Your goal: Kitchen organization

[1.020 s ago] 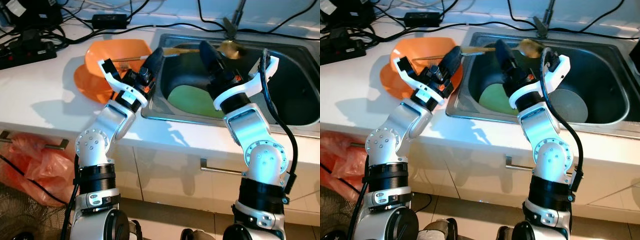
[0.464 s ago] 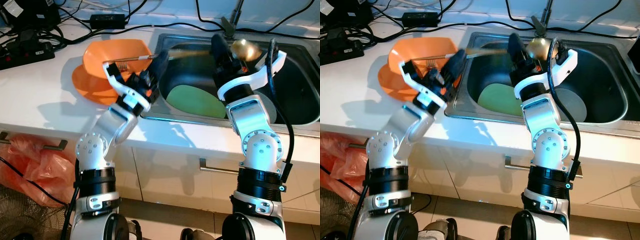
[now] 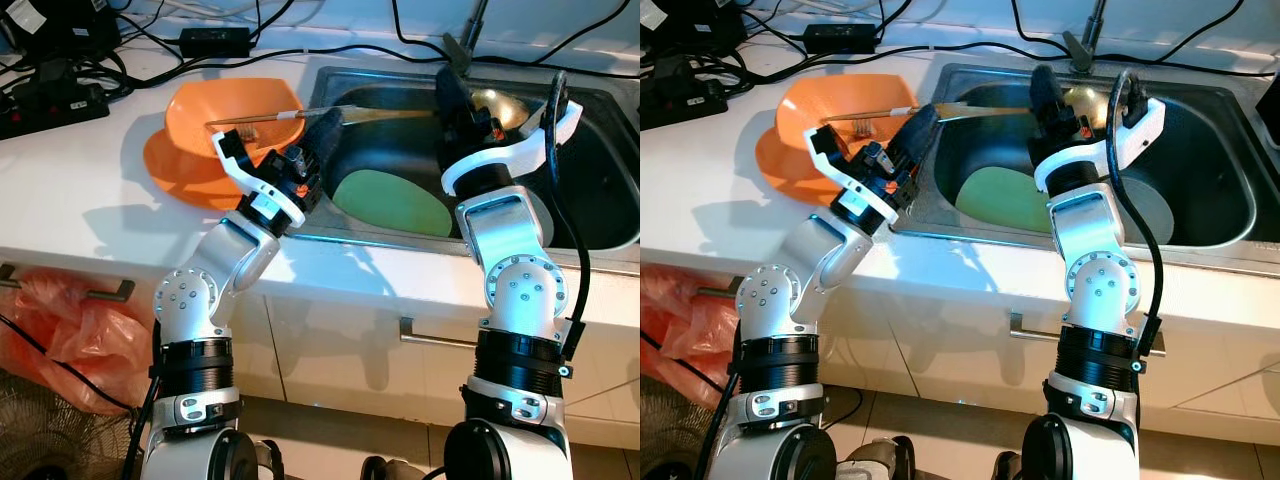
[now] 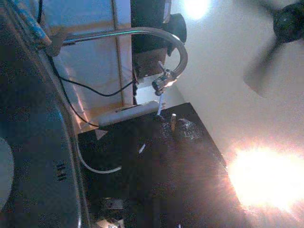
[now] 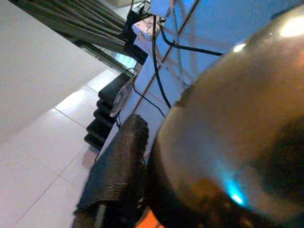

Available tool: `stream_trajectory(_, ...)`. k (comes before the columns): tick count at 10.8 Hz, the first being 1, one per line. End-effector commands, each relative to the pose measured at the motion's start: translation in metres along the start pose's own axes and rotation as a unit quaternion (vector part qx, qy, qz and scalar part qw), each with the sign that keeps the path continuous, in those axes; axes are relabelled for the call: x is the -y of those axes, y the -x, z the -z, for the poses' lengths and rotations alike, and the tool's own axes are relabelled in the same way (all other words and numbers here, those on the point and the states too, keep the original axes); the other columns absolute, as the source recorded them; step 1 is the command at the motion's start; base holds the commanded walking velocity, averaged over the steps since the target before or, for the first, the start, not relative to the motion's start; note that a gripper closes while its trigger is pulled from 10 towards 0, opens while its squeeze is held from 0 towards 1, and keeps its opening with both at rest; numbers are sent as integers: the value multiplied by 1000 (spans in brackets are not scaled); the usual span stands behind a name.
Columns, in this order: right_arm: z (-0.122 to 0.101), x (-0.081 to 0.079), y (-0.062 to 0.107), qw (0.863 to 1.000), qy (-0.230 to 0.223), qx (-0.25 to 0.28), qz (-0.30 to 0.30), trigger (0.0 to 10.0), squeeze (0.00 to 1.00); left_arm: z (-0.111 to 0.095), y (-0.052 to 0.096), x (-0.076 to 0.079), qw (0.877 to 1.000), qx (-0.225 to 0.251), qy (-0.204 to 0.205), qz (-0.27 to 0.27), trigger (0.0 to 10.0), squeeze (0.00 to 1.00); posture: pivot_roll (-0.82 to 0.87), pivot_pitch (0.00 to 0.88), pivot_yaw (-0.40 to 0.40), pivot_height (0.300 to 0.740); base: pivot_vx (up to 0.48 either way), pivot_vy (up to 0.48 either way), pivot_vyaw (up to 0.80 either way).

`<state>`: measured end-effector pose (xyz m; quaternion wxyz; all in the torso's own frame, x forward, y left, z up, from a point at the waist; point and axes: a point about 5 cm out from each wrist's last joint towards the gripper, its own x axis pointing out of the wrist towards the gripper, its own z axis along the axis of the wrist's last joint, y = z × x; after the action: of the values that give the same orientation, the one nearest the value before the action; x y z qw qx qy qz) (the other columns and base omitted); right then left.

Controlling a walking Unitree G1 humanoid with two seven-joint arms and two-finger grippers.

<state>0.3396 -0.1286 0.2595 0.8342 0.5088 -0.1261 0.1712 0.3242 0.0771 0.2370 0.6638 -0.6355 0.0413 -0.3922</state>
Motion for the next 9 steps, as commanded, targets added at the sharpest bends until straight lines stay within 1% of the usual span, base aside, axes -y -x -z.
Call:
stream_trajectory(1,-2,-7,-4,1000,-8,11,-8,0,0,16,-3,-5,1000,-5,23,2,0,0,66,127,30,740,0,0,0)
stream_trajectory(3,-4,-6,-5,1000,-7,15,-2,0,0,16,-4,-13,999,-16,-12,-29,0,0,67,125,27,740,0,0,0)
stream_trajectory(4,-5,-6,-5,1000,-6,16,0,0,0,15,-5,-16,999,-12,-26,-44,0,0,66,124,27,740,0,0,0)
stream_trajectory(5,-7,-4,-6,1000,-5,23,6,0,0,9,-4,-28,995,4,-54,-85,0,694,66,124,27,740,0,0,0)
stream_trajectory(6,-9,-2,-6,999,-12,30,15,0,0,8,-2,-34,993,10,-59,-101,3686,1000,65,125,27,740,0,0,0)
stream_trajectory(7,-11,0,-6,999,-11,34,24,0,0,9,-1,-37,993,14,-57,-105,0,1000,64,127,28,740,0,0,0)
stream_trajectory(8,-11,0,-6,999,-9,34,27,0,0,10,0,-38,992,15,-58,-107,0,1000,64,127,27,740,0,0,0)
stream_trajectory(9,-12,2,-7,999,-8,35,33,0,0,9,0,-40,992,19,-63,-112,2078,1000,66,129,26,740,0,0,0)
